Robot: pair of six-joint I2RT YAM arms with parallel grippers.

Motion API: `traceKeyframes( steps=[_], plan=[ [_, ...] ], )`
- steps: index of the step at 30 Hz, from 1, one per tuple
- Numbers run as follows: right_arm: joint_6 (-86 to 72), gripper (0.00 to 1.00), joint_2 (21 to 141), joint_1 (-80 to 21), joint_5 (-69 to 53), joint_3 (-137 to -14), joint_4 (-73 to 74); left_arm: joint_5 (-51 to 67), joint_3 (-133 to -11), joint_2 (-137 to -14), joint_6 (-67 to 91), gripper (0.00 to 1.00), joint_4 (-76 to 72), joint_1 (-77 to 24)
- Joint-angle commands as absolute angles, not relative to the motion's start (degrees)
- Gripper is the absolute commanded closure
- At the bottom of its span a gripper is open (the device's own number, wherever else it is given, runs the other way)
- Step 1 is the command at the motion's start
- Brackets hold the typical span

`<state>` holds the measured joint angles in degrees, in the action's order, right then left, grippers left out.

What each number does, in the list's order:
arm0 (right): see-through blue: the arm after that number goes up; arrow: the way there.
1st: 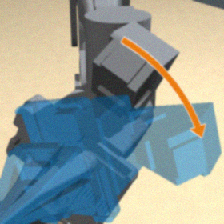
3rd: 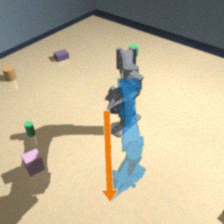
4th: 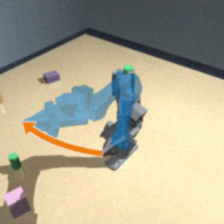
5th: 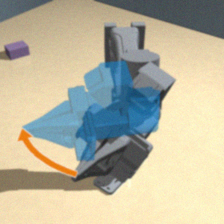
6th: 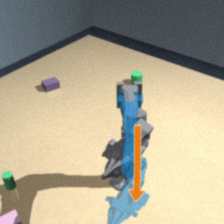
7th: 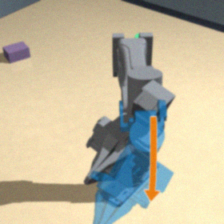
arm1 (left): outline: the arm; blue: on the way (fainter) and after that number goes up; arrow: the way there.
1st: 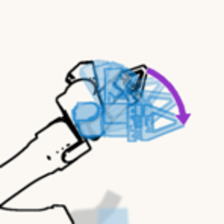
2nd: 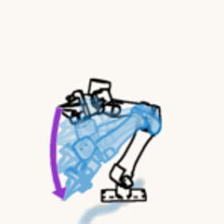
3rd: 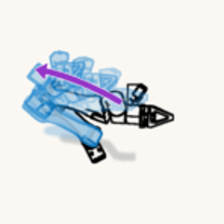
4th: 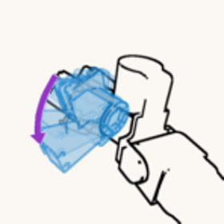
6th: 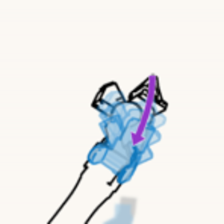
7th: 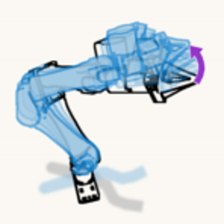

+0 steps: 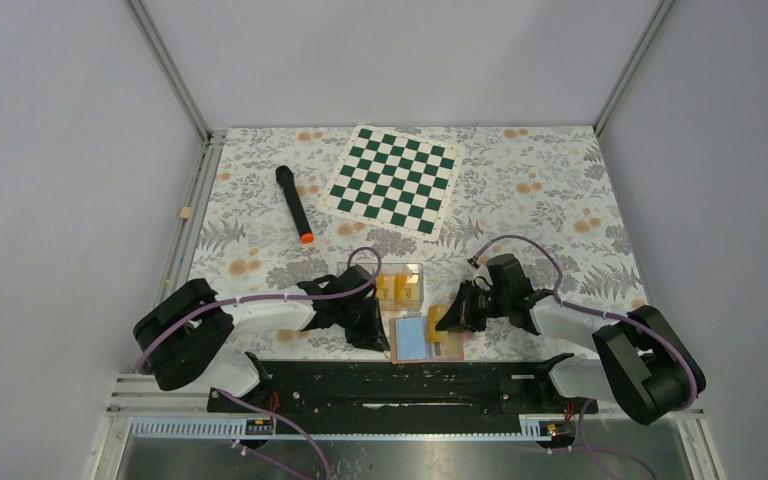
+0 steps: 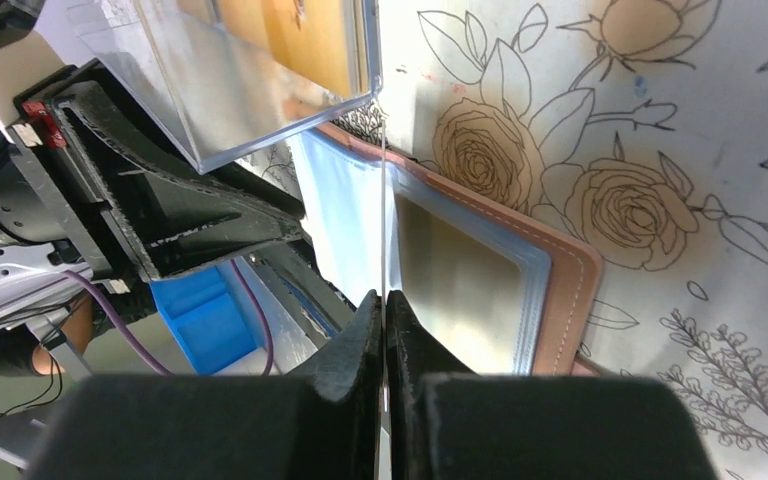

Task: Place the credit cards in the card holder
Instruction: Insert the credit card into the card holder.

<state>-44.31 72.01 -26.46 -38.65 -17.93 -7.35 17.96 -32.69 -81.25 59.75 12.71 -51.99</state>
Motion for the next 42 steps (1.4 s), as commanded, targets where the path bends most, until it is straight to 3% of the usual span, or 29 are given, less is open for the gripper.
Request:
traceKeyframes(
  steps=[1, 7, 20, 33, 42],
  plan=[
    [-44.9, 1.00, 73.3, -26.2, -41.2, -17.2, -13.1, 16.4, -35.0, -83.0, 59.2, 0.83, 10.5, -53.2],
    [-46.4, 1.00, 75.2, -26.3, -43.5, -16.2, -15.7, 15.7, -35.8, -84.8, 59.3, 0.93, 10.5, -54.2],
    [-48.8, 1.00, 77.0, -29.1, -45.2, -14.3, -17.4, 14.9, -37.2, -87.3, 59.4, 1.00, 10.5, -55.3],
    [-42.2, 1.00, 67.5, -28.7, -35.0, -20.2, -0.4, 15.0, -37.0, -88.4, 59.0, 1.00, 10.1, -55.8],
    [-38.2, 1.00, 71.0, -25.5, -34.4, -24.8, 3.6, 15.1, -37.0, -88.8, 58.8, 1.00, 10.1, -55.8]
  ],
)
